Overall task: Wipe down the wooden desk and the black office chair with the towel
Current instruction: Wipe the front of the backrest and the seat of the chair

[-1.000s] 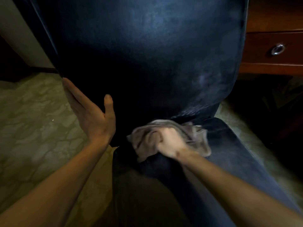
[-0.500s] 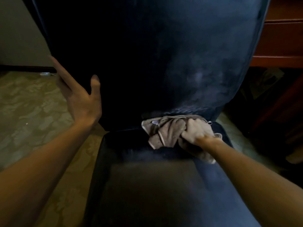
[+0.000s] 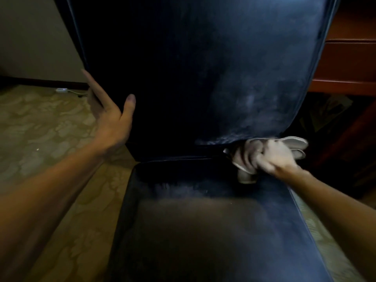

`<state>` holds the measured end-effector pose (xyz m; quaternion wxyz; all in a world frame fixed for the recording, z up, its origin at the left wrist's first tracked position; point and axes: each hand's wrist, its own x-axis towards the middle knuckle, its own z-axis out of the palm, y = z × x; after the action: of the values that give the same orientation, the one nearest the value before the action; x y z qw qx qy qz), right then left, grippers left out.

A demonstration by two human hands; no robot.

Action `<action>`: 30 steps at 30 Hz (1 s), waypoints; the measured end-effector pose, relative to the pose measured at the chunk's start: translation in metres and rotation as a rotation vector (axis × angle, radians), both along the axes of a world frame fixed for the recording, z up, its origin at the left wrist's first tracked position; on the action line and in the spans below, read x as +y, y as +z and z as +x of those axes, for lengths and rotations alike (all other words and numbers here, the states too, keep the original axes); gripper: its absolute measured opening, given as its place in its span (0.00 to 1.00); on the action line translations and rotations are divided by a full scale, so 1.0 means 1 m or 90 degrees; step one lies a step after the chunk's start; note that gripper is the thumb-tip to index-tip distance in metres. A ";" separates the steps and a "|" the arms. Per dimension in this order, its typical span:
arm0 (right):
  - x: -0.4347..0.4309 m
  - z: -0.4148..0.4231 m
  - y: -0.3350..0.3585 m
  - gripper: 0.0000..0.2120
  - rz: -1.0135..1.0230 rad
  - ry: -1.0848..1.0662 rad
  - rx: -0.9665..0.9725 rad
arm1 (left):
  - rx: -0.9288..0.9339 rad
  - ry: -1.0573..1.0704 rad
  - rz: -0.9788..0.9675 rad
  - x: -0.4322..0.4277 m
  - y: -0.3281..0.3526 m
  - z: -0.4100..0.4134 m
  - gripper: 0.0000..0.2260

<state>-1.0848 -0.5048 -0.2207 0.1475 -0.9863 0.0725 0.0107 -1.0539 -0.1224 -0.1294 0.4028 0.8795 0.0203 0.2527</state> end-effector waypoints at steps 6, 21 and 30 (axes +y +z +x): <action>0.111 0.009 -0.028 0.15 0.033 0.023 0.037 | -0.020 0.038 -0.022 -0.005 -0.005 -0.002 0.43; 0.139 0.005 -0.019 0.10 0.797 -0.116 -0.059 | 0.045 -0.034 0.007 0.014 0.004 -0.020 0.44; -0.048 -0.018 0.029 0.17 0.306 -0.611 -0.388 | 0.052 -0.034 -0.011 0.016 0.005 -0.022 0.46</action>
<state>-1.1027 -0.5530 -0.1915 0.3680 -0.7414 0.4587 -0.3234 -1.0757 -0.1068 -0.1240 0.4159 0.8857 0.0156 0.2058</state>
